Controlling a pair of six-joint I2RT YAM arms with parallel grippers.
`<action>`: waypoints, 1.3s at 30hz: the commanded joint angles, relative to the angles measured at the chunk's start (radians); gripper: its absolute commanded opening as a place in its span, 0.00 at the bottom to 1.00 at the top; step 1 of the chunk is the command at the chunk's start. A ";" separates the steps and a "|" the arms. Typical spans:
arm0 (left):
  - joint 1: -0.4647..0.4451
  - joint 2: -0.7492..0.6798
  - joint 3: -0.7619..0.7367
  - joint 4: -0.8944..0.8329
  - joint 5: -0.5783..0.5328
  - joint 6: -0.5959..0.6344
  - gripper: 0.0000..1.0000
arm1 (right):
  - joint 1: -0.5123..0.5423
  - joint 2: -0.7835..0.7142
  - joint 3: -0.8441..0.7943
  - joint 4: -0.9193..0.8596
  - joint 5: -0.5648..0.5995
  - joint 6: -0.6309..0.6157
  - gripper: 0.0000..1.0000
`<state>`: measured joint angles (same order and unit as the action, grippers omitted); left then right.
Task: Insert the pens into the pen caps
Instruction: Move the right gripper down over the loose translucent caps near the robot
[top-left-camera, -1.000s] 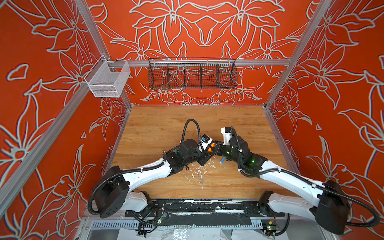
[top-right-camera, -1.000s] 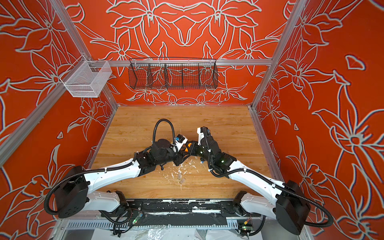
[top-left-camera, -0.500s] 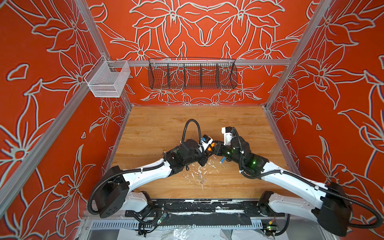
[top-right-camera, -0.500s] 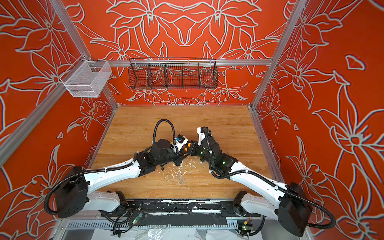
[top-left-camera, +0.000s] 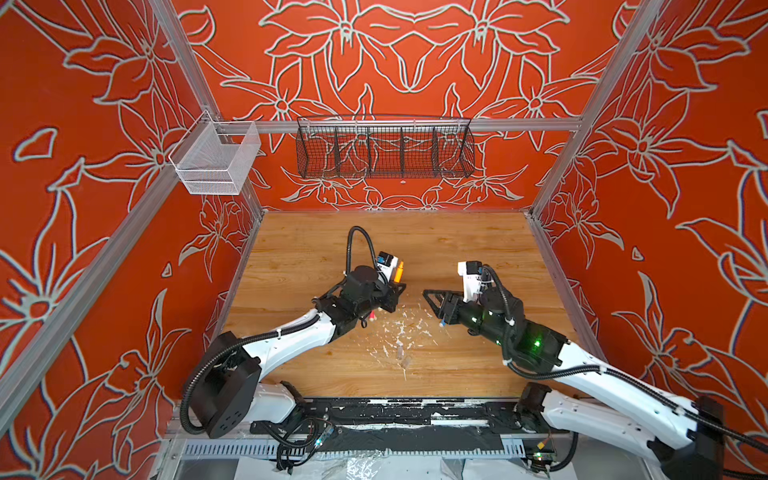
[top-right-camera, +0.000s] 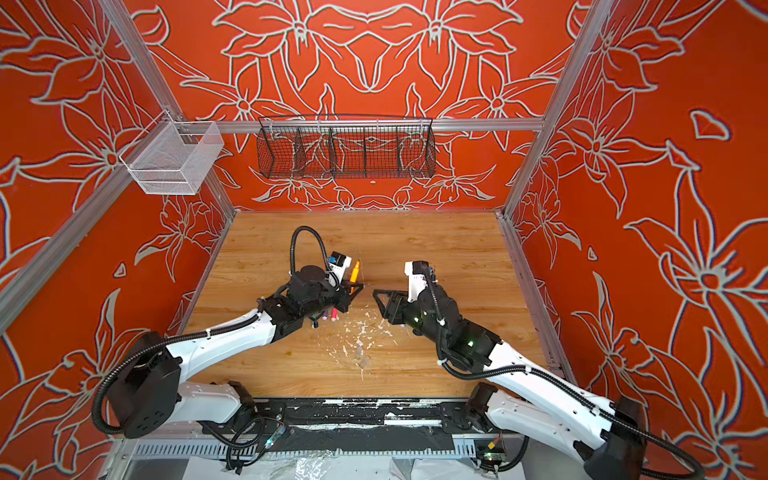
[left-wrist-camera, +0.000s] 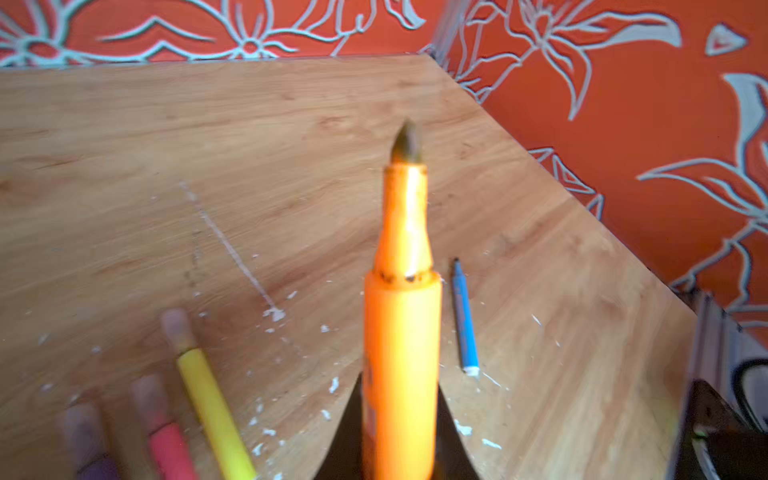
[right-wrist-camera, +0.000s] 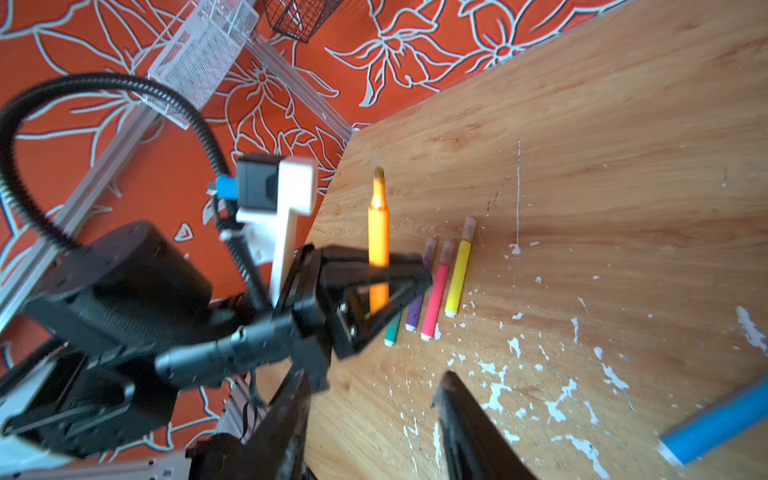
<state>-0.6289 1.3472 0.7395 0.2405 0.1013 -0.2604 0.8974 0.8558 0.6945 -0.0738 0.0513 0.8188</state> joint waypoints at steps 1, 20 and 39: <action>0.008 -0.033 -0.036 0.028 -0.077 -0.064 0.00 | 0.072 0.019 0.021 -0.173 0.089 -0.022 0.55; 0.008 -0.086 -0.063 0.018 -0.174 -0.052 0.00 | 0.348 0.415 0.055 -0.351 0.205 0.071 0.53; 0.008 -0.089 -0.067 0.019 -0.167 -0.049 0.00 | 0.379 0.625 0.121 -0.320 0.196 0.079 0.51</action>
<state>-0.6216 1.2781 0.6861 0.2340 -0.0620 -0.3084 1.2675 1.4540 0.7868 -0.3950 0.2249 0.8749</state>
